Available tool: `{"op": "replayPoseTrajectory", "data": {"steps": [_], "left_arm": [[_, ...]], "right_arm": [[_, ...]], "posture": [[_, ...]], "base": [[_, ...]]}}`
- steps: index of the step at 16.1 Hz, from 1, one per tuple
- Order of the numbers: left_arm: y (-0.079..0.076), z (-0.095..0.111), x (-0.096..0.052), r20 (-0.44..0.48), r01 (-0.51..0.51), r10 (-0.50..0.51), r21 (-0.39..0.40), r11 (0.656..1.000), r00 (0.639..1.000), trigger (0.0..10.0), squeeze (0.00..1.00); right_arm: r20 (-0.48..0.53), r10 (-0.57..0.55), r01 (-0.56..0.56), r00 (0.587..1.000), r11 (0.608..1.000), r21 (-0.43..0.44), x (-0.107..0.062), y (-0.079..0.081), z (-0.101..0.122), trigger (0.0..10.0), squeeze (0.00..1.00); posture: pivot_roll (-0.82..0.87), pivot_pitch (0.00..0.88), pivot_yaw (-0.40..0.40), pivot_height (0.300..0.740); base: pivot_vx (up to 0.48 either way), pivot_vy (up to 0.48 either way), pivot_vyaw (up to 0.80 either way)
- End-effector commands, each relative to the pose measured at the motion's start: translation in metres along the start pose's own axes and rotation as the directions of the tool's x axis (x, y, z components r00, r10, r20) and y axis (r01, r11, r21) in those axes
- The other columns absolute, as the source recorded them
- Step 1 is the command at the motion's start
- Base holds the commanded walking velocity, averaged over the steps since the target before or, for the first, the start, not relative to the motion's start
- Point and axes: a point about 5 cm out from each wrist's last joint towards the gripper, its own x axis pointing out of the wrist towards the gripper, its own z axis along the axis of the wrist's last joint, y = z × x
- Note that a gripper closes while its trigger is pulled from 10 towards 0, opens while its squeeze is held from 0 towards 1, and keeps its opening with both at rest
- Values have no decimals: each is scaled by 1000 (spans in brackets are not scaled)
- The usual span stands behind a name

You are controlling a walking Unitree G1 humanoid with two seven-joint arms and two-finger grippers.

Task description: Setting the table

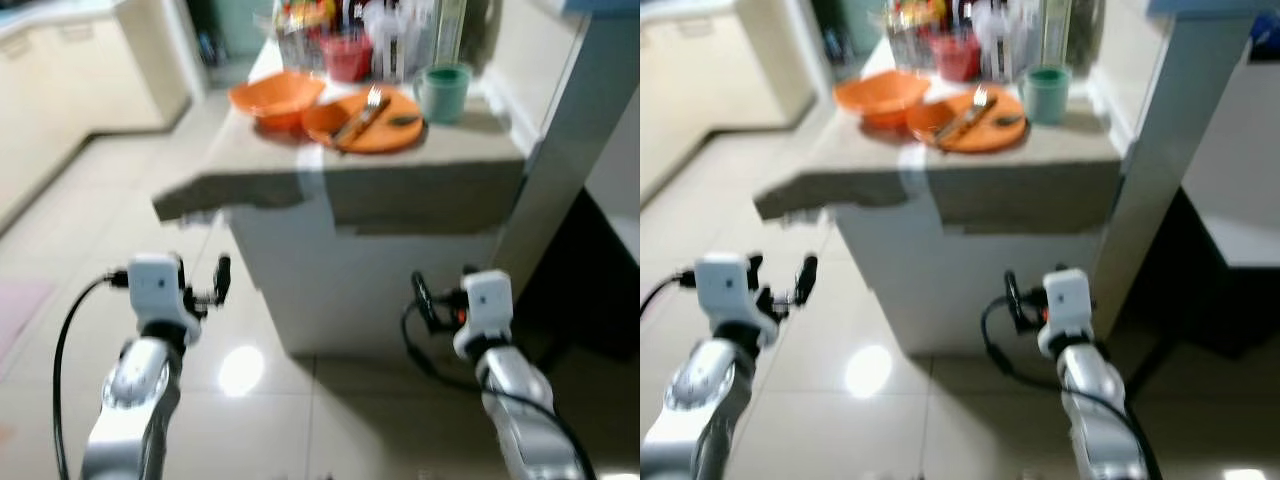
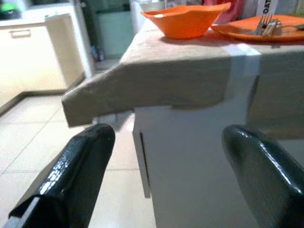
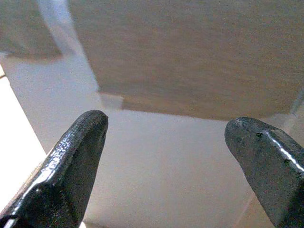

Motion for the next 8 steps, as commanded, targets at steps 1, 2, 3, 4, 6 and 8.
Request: {"op": "replayPoseTrajectory", "data": {"steps": [1, 2, 3, 4, 6, 8], "left_arm": [[4, 3, 0, 11, -8, 8, 15, 1000, 1000, 10000, 0], [4, 3, 0, 11, -6, 6, 13, 1000, 1000, 10000, 0], [4, 3, 0, 17, -8, 7, 18, 1000, 1000, 10000, 0], [5, 4, 0, 25, -15, 14, 24, 1000, 1000, 10000, 0], [6, 2, 0, 17, -32, 32, 47, 998, 999, 10000, 0], [4, 5, -1, 34, -7, 5, 33, 999, 999, 10000, 0]], "right_arm": [[10, 21, -21, 1000, 1000, 2, 1, 7, 2, 10000, 0], [8, 19, -19, 1000, 1000, 0, 1, 7, 2, 10000, 0], [9, 12, -12, 1000, 1000, 5, 1, 6, 2, 10000, 0], [9, 6, -6, 1000, 1000, -11, 1, 5, 1, 10000, 0], [9, 8, -8, 1000, 1000, -9, 1, 5, 1, 10000, 0], [15, 15, -15, 1000, 1000, -9, 2, 6, 2, 10000, 0]], "posture": [[-120, 34, 103, 740], [-120, 34, 104, 740], [-119, 34, 103, 740], [-119, 34, 103, 740], [-118, 34, 103, 740], [-117, 33, 102, 740]], "base": [[398, 266, -800], [398, 270, -800], [398, 270, -800], [398, 266, 0], [0, 0, 0], [240, 0, 0]]}}
